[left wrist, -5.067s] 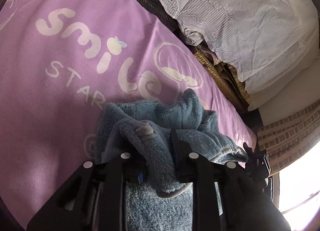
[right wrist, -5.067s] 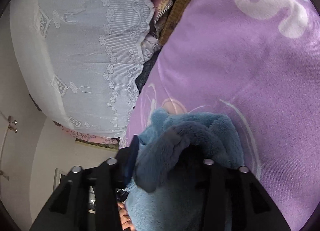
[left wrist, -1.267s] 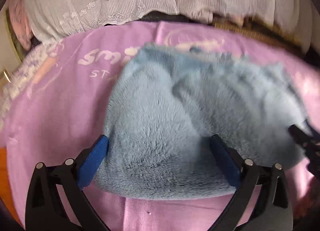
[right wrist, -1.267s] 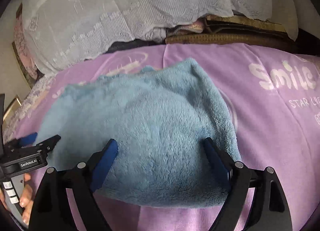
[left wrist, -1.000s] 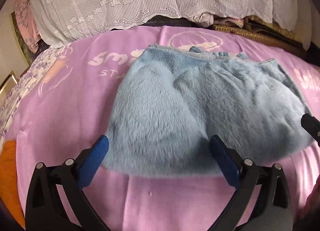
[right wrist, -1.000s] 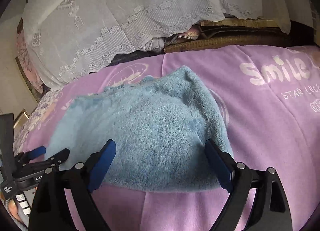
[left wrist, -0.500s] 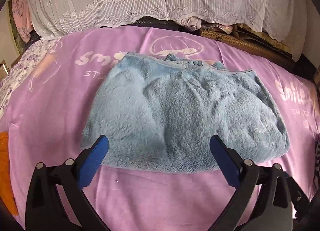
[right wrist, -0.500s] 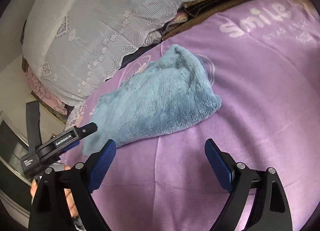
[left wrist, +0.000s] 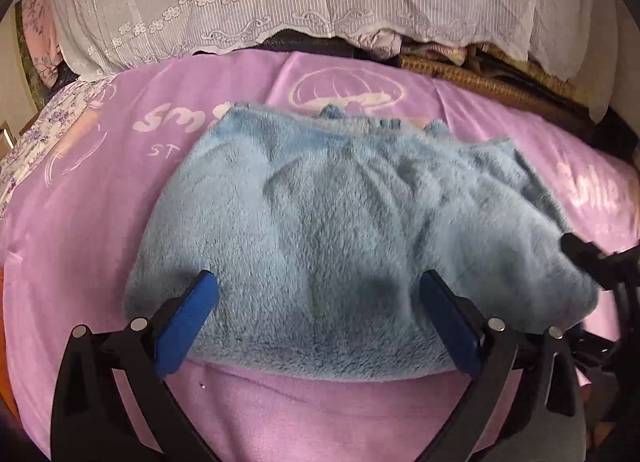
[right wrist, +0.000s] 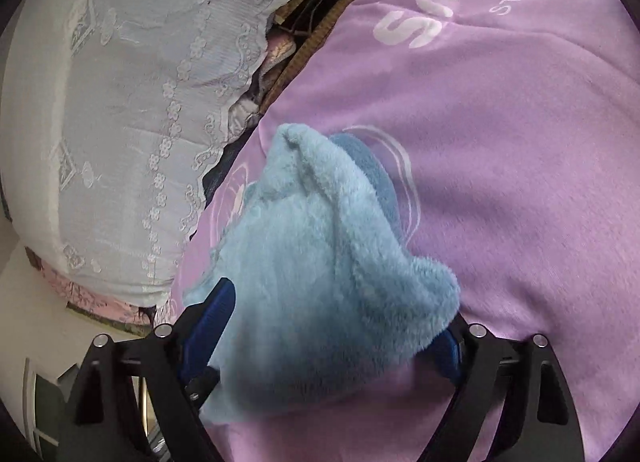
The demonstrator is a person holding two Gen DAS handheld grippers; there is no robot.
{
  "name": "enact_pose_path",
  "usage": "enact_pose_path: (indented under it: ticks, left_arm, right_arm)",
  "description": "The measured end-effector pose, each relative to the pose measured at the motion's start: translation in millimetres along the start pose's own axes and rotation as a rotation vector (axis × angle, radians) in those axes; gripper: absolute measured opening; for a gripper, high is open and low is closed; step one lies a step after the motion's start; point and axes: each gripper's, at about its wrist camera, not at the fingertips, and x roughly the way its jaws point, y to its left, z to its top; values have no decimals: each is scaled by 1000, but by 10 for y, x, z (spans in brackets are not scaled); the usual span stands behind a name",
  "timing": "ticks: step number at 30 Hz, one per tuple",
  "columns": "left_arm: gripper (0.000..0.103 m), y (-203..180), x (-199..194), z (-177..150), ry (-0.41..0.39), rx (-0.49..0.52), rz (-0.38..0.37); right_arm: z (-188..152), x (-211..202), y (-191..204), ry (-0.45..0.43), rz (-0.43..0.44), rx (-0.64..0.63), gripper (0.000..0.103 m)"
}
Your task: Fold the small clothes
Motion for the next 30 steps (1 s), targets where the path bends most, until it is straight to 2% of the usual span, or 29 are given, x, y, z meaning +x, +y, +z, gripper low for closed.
enact_pose_path:
  ticks: [2, 4, 5, 7, 9, 10, 12, 17, 20, 22, 23, 25, 30]
  left_arm:
    - [98, -49, -79, 154, -35, 11, 13]
    - [98, -160, -30, 279, -33, 36, 26]
    - [98, -213, 57, 320, -13, 37, 18]
    - [98, -312, 346, 316, 64, 34, 8]
    - [99, -383, 699, 189, 134, 47, 32]
    - [99, -428, 729, 122, 84, 79, 56]
    - [99, -477, 679, 125, 74, 108, 82]
    - [99, -264, 432, 103, 42, 37, 4]
    - [99, -115, 186, 67, -24, 30, 35]
    - [99, -9, 164, 63, -17, 31, 49]
    - [99, 42, 198, 46, 1, 30, 59]
    - [99, 158, 298, 21, 45, 24, 69]
    - [99, 178, 95, 47, 10, 63, 47]
  right_arm:
    - [23, 77, -10, -43, -21, 8, 61]
    - [16, 112, -49, -80, -34, -19, 48]
    - [4, 114, -72, -96, -28, -44, 46]
    - [26, 121, -97, -92, -5, -48, 46]
    - [59, 141, -120, -88, 8, -44, 46]
    - [67, 162, -119, -85, 11, -49, 47]
    - [74, 184, -105, -84, 1, -64, 49]
    - [80, 252, -35, -78, -18, -116, 58]
    - [92, 284, 9, -71, -28, -137, 59]
    - [98, 282, 8, -73, -26, -136, 56]
    - [100, 273, -1, -77, -23, -131, 49]
    - [120, 248, -45, -85, -1, -105, 44]
    - [119, 256, -45, -82, -6, -107, 45]
